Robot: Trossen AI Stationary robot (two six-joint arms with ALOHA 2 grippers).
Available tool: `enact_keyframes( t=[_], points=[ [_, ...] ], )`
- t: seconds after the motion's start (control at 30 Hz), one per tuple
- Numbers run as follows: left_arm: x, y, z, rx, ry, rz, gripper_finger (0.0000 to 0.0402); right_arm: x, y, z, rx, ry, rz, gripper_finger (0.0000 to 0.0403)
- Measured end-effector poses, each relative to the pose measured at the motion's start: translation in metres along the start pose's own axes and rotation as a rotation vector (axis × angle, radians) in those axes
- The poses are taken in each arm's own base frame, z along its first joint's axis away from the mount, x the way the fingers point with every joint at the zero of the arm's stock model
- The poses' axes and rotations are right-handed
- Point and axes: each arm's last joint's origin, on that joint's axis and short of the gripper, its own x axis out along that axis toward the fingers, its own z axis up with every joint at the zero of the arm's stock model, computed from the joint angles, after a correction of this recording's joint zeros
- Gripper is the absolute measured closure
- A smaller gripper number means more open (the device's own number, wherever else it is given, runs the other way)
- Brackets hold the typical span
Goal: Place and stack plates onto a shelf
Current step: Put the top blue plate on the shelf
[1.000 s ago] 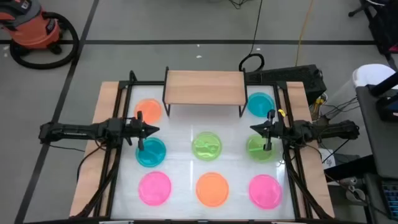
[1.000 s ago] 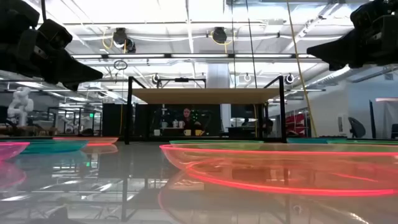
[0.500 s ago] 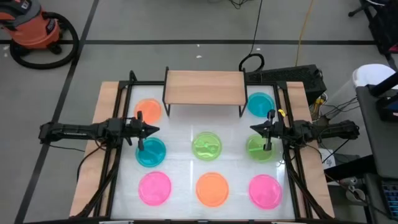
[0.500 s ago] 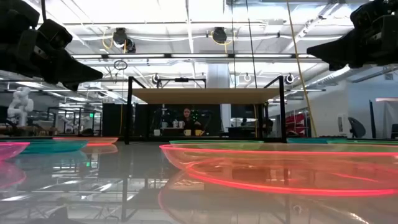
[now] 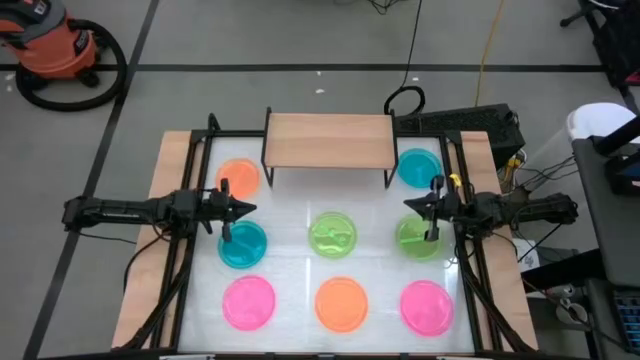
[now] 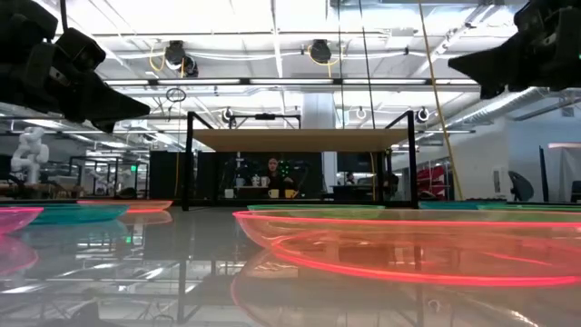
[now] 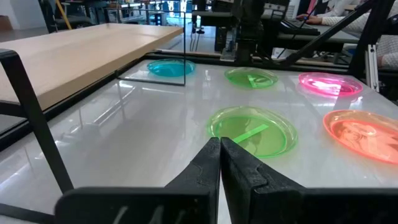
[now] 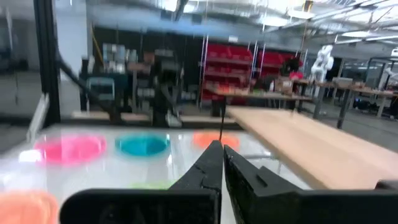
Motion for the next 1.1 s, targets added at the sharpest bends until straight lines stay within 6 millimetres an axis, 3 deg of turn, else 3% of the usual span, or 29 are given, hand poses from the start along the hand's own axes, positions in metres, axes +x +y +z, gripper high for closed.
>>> enact_keyframes(
  t=[0.2, 0.43, 0.63, 0.7, 0.87, 1.1],
  points=[
    [0.000, 0.000, 0.000, 0.000, 0.000, 0.000, 0.0382, 0.000, 0.000, 0.004, 0.057, -0.042, -0.002, 0.0403],
    [0.000, 0.000, 0.000, 0.000, 0.000, 0.000, 0.0382, -0.003, -0.003, 0.023, 0.230, -0.230, -0.008, 0.0403],
    [0.000, 0.000, 0.000, 0.000, 0.001, 0.000, 0.0382, -0.007, -0.008, 0.039, 0.204, -0.398, -0.063, 0.0403],
    [0.000, 0.000, 0.000, 0.000, 0.000, 0.000, 0.0382, -0.001, -0.005, 0.031, 0.125, -0.288, -0.062, 0.0403],
    [0.000, 0.000, 0.000, 0.000, 0.000, 0.000, 0.0382, 0.012, -0.009, 0.055, 0.032, -0.010, -0.215, 0.0403],
    [0.000, 0.000, 0.000, 0.000, 0.001, 0.000, 0.0382, 0.036, -0.007, 0.060, -0.066, 0.435, -0.396, 0.0403]
  ],
)
